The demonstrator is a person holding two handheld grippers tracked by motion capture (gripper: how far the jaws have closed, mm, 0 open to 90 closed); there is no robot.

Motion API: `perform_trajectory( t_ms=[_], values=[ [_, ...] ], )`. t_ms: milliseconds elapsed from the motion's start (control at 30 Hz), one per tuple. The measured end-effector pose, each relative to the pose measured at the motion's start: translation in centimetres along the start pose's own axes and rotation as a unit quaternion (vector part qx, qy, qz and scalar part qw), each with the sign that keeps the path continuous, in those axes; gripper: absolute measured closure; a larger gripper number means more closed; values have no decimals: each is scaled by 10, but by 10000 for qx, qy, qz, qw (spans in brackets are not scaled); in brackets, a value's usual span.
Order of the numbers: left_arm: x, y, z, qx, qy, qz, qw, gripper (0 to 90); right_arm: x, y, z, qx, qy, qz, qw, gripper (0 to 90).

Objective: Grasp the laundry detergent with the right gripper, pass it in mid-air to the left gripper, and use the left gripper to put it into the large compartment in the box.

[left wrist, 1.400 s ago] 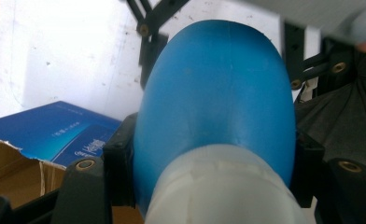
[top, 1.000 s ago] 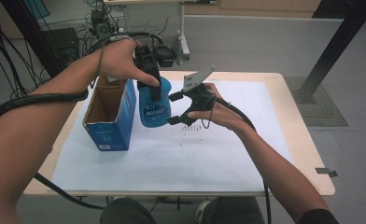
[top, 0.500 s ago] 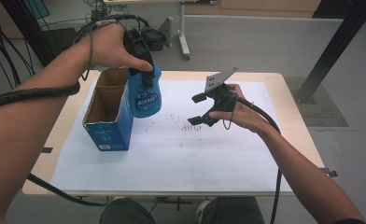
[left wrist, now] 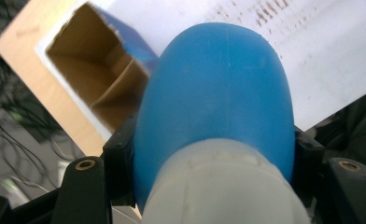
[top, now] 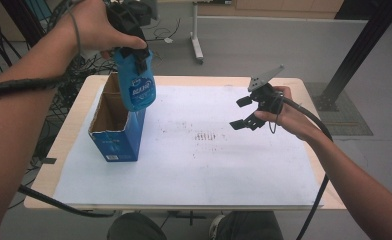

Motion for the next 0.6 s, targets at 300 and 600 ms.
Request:
perform_trajectory(
  t_ms=[300,600],
  values=[
    [29,13,-9,109,837,44,9964,372,-3,14,-14,171,-158,-161,9996,78],
    [63,31,-22,247,1704,346,9845,372,-4,27,-19,250,-227,-280,9990,79]
  ],
)
Point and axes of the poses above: each handheld gripper's, and its own axes: y roughly backward along the jaws, z roughly out of its top, x roughly to its left, the point moved 2 cm from there along -y, roughly forward along the jaws, and after that the axes turned 15 degrees about z, right-handed, at the moved point
